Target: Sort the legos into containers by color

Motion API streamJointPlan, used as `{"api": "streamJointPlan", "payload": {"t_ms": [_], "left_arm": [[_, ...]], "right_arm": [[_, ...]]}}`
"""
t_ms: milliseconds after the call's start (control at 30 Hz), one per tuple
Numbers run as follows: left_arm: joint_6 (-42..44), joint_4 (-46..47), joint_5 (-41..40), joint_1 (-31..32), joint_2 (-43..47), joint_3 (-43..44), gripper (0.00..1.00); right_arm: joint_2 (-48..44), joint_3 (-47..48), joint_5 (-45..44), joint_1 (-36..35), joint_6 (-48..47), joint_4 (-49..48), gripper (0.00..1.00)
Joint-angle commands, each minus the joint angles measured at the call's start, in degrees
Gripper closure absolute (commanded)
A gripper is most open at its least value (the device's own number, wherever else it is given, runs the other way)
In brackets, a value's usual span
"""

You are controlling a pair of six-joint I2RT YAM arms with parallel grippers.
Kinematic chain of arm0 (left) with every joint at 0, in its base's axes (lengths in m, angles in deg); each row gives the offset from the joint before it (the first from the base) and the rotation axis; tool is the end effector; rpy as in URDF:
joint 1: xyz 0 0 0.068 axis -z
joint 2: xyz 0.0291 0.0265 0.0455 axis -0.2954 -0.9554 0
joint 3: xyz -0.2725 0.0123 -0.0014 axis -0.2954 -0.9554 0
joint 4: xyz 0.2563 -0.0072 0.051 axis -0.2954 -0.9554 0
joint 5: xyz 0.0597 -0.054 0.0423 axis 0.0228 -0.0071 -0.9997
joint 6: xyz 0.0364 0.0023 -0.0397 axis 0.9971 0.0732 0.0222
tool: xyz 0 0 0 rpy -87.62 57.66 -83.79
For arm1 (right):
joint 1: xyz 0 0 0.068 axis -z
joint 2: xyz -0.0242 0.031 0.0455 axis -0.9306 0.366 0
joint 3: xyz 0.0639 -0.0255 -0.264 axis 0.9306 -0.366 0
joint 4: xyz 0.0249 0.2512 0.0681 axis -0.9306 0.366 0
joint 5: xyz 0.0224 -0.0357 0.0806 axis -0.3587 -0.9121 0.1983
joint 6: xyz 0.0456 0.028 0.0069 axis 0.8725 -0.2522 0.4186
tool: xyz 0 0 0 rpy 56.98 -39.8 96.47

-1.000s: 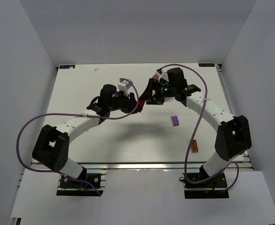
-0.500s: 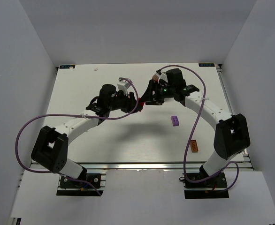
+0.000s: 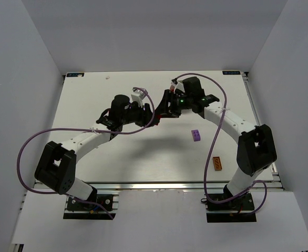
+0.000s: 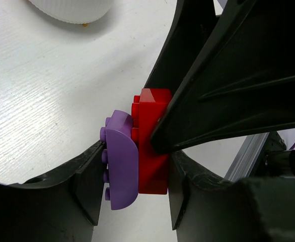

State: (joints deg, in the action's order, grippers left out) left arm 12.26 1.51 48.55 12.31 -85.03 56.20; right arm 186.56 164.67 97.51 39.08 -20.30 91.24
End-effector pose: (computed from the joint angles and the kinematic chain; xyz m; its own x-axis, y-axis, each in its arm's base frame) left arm 0.2807 -0.1774 0.2558 -0.6252 0.0114 -0.7804 0.6220 0.6113 -0.4894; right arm 0.3274 0.2070 0.2894 -0.8778 0.0871 -0.4710 -0.3409 0.5771 0.7421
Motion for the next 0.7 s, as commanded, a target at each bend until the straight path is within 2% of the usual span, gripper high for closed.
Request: {"api": "streamJointPlan", "payload": {"t_ms": [0, 133, 233, 267, 333, 367, 433, 467, 500, 533, 600, 633, 667], "left_arm": [[0.0, 1.6, 0.2, 0.4, 2.5, 0.0, 0.78], [0.0, 1.5, 0.2, 0.4, 2.5, -0.1, 0.78], [0.0, 1.5, 0.1, 0.4, 2.5, -0.4, 0.78], [0.0, 1.5, -0.2, 0.4, 2.6, -0.3, 0.78], [0.0, 1.1, -0.6, 0.4, 2.4, 0.0, 0.76], [-0.2, 0.8, -1.0, 0.4, 2.3, 0.0, 0.76], [-0.4, 0.2, -1.4, 0.4, 1.8, 0.5, 0.72], [-0.9, 0.0, -1.8, 0.4, 1.8, 0.6, 0.67], [-1.1, -0.3, -2.8, 0.4, 1.8, 0.7, 0.57], [-1.3, -0.2, -3.2, 0.4, 1.9, 0.7, 0.52], [-1.5, 0.4, -4.6, 0.4, 3.0, 0.7, 0.36], [-1.6, 1.0, -4.7, 0.4, 3.5, 0.4, 0.25], [-1.8, 2.0, -4.9, 0.4, 4.9, 0.1, 0.20]], "right_arm": [[0.5, 2.6, -0.9, -0.6, 0.7, -2.2, 0.38], [1.0, 3.1, -0.5, -0.6, 1.4, -2.6, 0.40], [1.1, 3.1, -0.5, -0.6, 1.4, -2.9, 0.50], [1.1, 3.1, -0.4, -0.6, 1.1, -2.9, 0.57], [0.7, 2.9, -0.1, -0.6, 0.8, -3.2, 0.64], [0.7, 2.9, 0.2, -0.6, 0.4, -3.4, 0.73], [0.2, 2.6, 0.8, -0.6, 0.0, -4.0, 0.81], [0.0, 2.5, 1.2, -0.6, -0.2, -4.2, 0.90], [-0.1, 2.4, 1.5, -0.4, -0.6, -4.7, 0.95], [-0.5, 2.3, 1.7, -0.3, -0.8, -4.9, 0.99], [-0.6, 1.7, 2.8, 0.4, -1.1, -5.8, 1.00], [-0.7, 1.6, 3.1, 0.8, -1.6, -5.9, 1.00], [-0.7, 1.5, 3.4, 1.3, -2.1, -6.0, 1.00]]}}
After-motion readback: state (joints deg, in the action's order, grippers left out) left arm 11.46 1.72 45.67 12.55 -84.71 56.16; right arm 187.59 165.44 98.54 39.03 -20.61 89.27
